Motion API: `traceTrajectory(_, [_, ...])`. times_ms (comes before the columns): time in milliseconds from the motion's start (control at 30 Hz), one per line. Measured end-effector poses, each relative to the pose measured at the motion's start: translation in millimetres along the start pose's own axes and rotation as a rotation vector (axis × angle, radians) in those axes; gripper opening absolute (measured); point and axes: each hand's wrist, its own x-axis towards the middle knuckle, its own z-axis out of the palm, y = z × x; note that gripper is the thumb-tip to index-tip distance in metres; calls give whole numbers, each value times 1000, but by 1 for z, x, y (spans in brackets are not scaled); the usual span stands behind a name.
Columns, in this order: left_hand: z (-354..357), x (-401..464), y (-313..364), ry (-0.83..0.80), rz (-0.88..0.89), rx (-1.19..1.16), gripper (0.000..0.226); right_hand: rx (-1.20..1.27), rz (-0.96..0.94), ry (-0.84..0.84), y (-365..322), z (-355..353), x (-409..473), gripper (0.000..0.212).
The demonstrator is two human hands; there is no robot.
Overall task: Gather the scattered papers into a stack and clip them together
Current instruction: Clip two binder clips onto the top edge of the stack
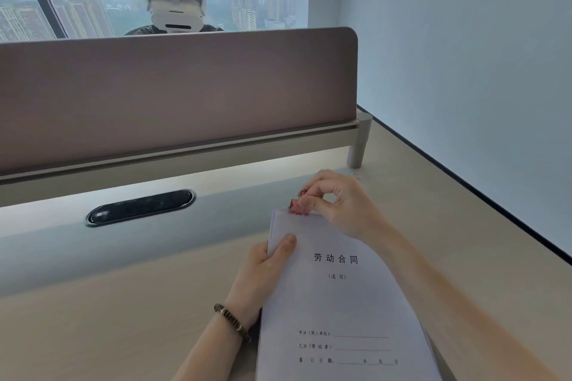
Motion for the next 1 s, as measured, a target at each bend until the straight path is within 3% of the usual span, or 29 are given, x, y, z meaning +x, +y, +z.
traceTrajectory(133, [0,1,-1,1,8,6,34,66,34,-24,1,0,2,20])
traceTrajectory(267, [0,1,-2,0,10,10,34,188,152,-150,5,-5,9,11])
traceTrajectory(367, [0,1,-3,5,4,24,35,209,229,-262,10,-7,14,24])
traceTrajectory(500, [-1,0,-2,0,-5,18,35,277,238,-326,6,-11,19,9])
traceTrajectory(833, [0,-2,1,13,-17,18,35,208,296,-424,7,-18,16,14])
traceTrajectory(900, [0,-2,2,13,-30,-12,32,174,337,-340,12,-23,17,18])
traceTrajectory(1000, [-3,-2,4,34,-53,-49,29,41,388,-40,30,-32,18,15])
